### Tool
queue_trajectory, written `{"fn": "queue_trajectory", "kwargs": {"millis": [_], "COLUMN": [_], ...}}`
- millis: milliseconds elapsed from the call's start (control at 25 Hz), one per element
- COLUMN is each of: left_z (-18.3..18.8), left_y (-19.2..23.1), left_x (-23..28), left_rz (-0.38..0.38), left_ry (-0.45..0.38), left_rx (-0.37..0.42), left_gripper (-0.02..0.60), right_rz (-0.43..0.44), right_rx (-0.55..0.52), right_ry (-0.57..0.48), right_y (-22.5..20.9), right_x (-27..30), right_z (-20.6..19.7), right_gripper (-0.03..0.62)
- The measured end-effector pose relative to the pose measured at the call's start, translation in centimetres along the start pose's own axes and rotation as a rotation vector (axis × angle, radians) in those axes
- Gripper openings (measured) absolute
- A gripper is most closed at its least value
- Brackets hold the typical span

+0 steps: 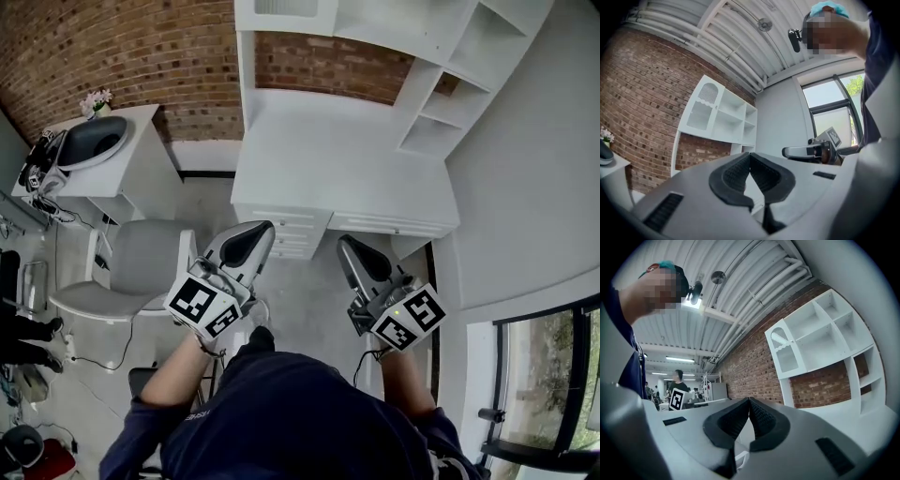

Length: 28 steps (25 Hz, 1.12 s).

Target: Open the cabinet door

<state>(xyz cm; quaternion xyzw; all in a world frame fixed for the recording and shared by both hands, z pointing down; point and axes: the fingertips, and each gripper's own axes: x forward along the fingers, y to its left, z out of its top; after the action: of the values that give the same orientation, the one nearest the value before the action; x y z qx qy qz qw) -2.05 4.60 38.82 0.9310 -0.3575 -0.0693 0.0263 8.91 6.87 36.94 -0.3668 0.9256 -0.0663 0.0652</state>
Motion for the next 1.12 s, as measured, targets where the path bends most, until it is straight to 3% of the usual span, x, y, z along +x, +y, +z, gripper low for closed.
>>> {"fn": "queue_trajectory", "kwargs": {"millis": [280, 480, 920, 1120], "left_z": [2.3, 2.8, 3.9, 6.3], "left_y": [11.8, 17.6, 23.5, 24.5], "left_x": [2.9, 5.2, 11.7, 16.7], "left_rz": [-0.011, -0.045, -0.085, -0.096], "left_ry": [-0.024, -0.023, -0.02, -0.036], "left_rx": [0.0, -0.002, 0.065, 0.152], "left_gripper": [0.008, 0.008, 0.008, 0.008], "right_rz": [-0.007, -0.027, -0.073, -0.066], "right_rx": [-0.021, -0.017, -0.005, -0.02], "right_ry": [0.008, 0.006, -0.014, -0.05], "right_y": [-3.0, -5.0, -10.8, -14.4], "right_x": [11.9, 18.0, 23.1, 23.8], "right_z": [1.1, 1.2, 1.7, 3.7], "right_gripper": [0.025, 0.025, 0.025, 0.025]}}
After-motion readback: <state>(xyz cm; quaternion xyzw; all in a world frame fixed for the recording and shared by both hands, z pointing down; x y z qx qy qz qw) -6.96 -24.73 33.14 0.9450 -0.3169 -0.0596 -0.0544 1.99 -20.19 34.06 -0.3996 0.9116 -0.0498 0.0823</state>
